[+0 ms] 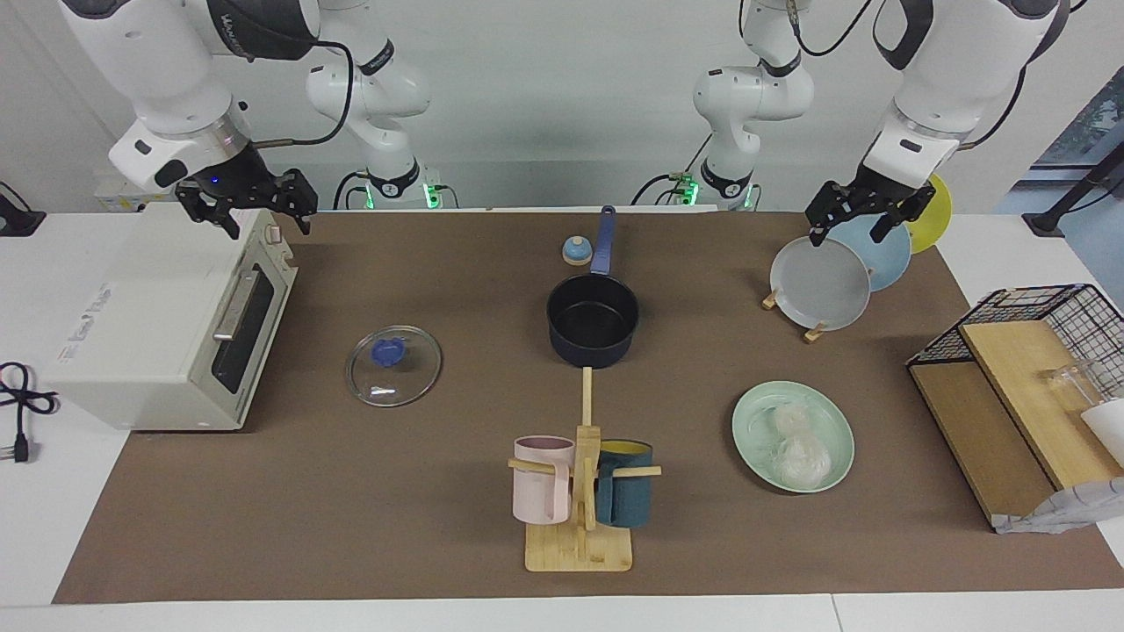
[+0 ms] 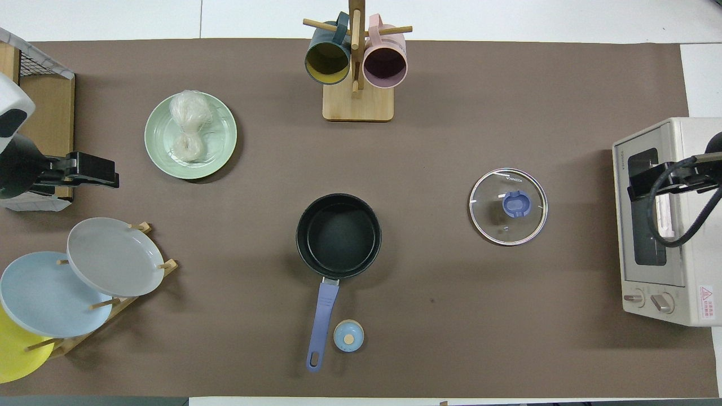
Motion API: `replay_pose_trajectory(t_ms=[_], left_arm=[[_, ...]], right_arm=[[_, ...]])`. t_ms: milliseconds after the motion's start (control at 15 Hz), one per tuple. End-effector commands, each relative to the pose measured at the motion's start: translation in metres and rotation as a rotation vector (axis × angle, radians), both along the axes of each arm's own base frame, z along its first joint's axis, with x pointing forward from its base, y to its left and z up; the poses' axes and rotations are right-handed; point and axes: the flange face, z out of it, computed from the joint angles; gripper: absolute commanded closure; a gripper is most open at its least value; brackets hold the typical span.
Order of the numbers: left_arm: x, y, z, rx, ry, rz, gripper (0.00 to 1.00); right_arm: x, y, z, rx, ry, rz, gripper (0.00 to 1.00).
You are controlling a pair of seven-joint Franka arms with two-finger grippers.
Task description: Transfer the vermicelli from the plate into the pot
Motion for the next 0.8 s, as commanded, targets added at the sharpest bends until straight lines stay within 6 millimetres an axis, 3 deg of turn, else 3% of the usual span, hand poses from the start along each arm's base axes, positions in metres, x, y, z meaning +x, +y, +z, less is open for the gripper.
replay_pose_trajectory(t_ms=[0, 133, 267, 400, 600, 733], left_arm=[[0.024, -0.008, -0.023, -0.020, 0.001, 0.004, 0.00], [0.057, -0.017, -0.059, -0.022, -0.001, -0.005, 0.00], [0.095, -0.023, -0.111, -0.021, -0.007, -0.035, 0.00], [0.121, -0.024, -0.159, -0.015, -0.036, -0.125, 0.00], [0.141, -0.025, -0.216, -0.011, -0.033, -0.209, 0.00], [0.149, -0.024, -0.241, 0.008, -0.030, -0.239, 0.00]], right_arm=[[0.001, -0.001, -0.014, 0.031, -0.069, -0.010, 0.00], [0.001, 0.003, -0.039, 0.034, -0.070, -0.008, 0.00], [0.008, 0.005, -0.068, 0.034, -0.097, -0.005, 0.00], [0.019, 0.009, -0.103, 0.065, -0.110, -0.012, 0.00], [0.023, 0.052, -0.158, 0.098, -0.156, 0.032, 0.00], [0.014, 0.071, -0.194, 0.097, -0.183, 0.062, 0.00]])
